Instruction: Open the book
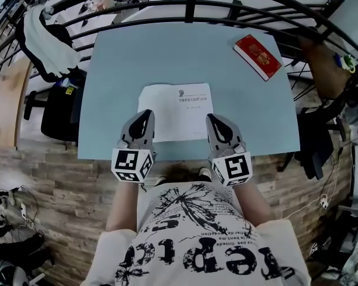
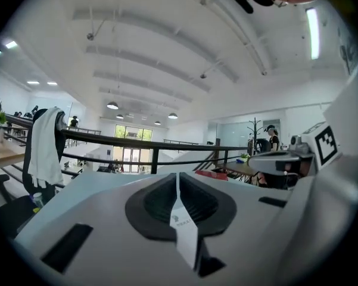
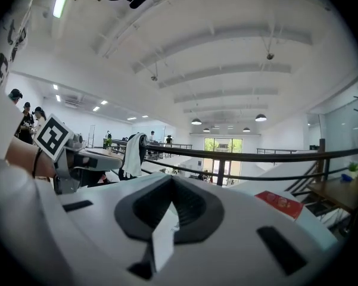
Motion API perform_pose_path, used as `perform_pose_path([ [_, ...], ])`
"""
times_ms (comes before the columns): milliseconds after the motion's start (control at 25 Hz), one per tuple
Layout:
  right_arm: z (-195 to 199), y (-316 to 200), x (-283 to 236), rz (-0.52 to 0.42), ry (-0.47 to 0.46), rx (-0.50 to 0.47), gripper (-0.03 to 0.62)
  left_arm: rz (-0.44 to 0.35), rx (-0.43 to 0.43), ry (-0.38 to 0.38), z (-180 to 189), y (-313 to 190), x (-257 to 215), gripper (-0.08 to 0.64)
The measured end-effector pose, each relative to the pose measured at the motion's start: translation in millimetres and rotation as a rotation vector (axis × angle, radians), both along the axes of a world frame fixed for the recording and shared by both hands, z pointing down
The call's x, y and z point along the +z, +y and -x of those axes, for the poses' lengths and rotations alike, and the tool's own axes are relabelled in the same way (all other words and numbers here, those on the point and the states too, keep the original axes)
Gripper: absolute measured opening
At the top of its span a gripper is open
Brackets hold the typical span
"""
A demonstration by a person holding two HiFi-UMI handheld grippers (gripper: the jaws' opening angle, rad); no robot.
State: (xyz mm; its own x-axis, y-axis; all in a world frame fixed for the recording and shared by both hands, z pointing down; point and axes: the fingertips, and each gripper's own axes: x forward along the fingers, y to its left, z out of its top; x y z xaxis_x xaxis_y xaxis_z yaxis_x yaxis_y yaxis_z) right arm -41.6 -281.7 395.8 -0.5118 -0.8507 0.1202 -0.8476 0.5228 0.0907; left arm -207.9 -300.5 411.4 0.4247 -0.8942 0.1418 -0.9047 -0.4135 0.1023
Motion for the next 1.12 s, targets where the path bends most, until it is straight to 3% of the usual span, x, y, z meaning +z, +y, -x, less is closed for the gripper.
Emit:
perform_pose_path([
  [360, -29.6, -10.8, -14.3, -0.016, -0.037, -0.027, 0.009, -0.110, 0.073, -0.026, -49.2, 13.6, -50.0, 0.027],
  [640, -39.0, -12.4, -30.2, -0.082, -0.046, -0.029, 0.008, -0.111, 0.067, -0.028, -59.8, 13.6, -49.7, 0.028],
  [1120, -24.2, -14.6, -26.9, -0.055, 0.010, -0.056, 0.008, -0.106, 0.058, -0.036, -53.1, 13.4, -54.5, 0.028],
])
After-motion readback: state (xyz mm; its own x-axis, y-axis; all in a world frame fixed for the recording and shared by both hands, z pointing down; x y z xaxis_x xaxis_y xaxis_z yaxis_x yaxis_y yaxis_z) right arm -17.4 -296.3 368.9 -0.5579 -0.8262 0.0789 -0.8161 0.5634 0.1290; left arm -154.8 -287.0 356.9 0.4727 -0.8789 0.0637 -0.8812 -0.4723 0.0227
